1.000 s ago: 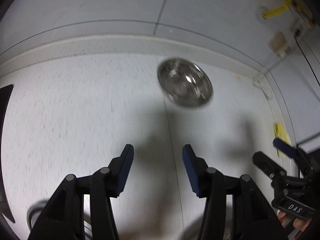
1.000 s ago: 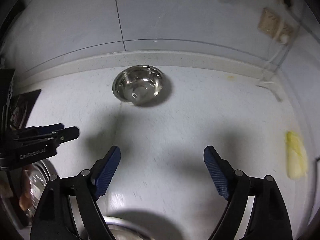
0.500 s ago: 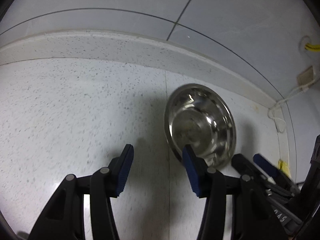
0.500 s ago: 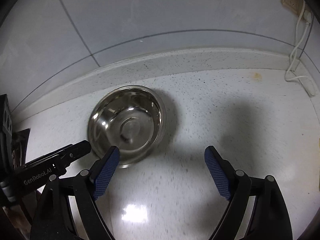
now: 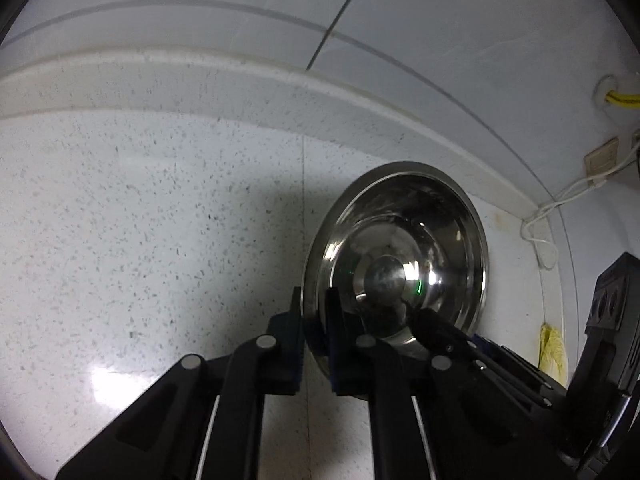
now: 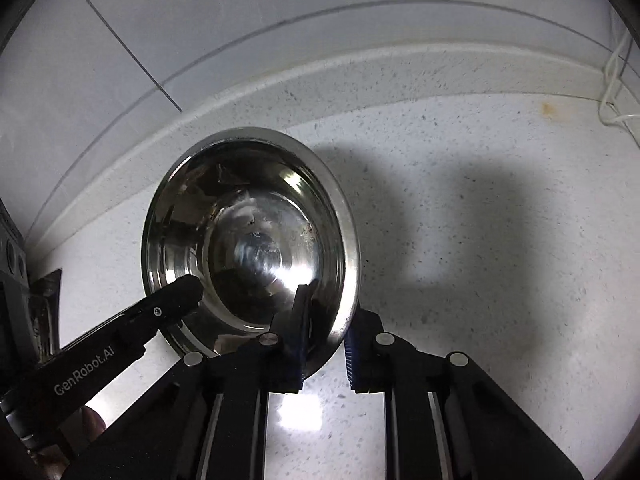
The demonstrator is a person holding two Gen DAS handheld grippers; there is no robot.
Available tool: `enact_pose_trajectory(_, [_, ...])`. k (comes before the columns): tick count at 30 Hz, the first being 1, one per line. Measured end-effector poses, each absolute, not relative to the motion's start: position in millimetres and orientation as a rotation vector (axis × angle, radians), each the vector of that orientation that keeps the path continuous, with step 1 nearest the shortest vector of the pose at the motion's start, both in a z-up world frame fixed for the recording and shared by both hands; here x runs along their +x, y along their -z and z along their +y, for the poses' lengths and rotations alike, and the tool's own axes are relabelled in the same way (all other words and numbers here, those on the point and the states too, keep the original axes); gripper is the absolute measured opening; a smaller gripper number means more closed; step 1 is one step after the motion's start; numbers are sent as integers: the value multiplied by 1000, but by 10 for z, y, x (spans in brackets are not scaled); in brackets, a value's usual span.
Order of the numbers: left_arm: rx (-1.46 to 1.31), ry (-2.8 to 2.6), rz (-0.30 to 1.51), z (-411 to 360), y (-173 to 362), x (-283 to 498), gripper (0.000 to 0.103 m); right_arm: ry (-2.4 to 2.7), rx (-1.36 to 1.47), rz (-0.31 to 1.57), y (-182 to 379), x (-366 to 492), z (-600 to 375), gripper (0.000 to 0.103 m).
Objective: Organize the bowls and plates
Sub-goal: 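Carry the second small bowl with both grippers and lower it into the large bowl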
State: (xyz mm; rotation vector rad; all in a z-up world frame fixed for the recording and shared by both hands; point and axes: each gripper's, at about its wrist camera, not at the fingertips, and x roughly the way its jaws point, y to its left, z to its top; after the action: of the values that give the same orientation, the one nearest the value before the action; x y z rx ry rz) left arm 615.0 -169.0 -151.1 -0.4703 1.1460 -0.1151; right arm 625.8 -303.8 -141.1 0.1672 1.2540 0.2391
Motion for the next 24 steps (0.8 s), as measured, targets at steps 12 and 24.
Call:
enact_pose_trajectory(12, [-456,134,1058,-1668,647,5582,9,-220,152,1164,541,5845,-3051,14])
enact_pose_trajectory(24, [-468,174,1024,-1728,-71,4291,10,-261,76,1074,-315,4747,-3070,14])
